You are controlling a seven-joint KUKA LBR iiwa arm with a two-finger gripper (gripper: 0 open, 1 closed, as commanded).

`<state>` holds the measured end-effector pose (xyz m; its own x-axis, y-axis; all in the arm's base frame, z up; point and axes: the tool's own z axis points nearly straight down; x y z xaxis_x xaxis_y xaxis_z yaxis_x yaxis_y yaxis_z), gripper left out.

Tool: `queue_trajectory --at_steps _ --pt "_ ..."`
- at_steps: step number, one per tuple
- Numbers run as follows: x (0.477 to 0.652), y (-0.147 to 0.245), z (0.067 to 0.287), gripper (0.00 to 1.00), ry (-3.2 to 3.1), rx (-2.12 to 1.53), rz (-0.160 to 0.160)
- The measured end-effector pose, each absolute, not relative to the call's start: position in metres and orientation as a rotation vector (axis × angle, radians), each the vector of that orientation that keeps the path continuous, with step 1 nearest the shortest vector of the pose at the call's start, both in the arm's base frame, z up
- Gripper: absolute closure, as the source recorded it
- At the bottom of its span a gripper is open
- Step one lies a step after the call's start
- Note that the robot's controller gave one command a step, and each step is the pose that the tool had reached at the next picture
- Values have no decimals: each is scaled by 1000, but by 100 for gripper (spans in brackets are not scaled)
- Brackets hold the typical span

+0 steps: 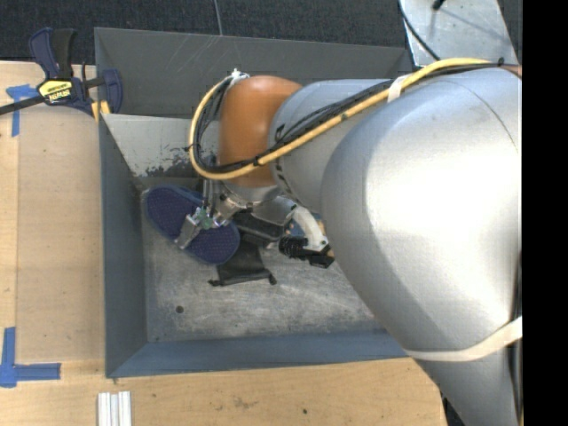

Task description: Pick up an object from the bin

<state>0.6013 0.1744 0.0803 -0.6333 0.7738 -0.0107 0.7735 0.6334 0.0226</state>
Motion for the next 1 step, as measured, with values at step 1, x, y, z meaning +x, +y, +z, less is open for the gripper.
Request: queue_trajectory --at_steps 1 --pt "601 201 77 0 2624 1692 21"
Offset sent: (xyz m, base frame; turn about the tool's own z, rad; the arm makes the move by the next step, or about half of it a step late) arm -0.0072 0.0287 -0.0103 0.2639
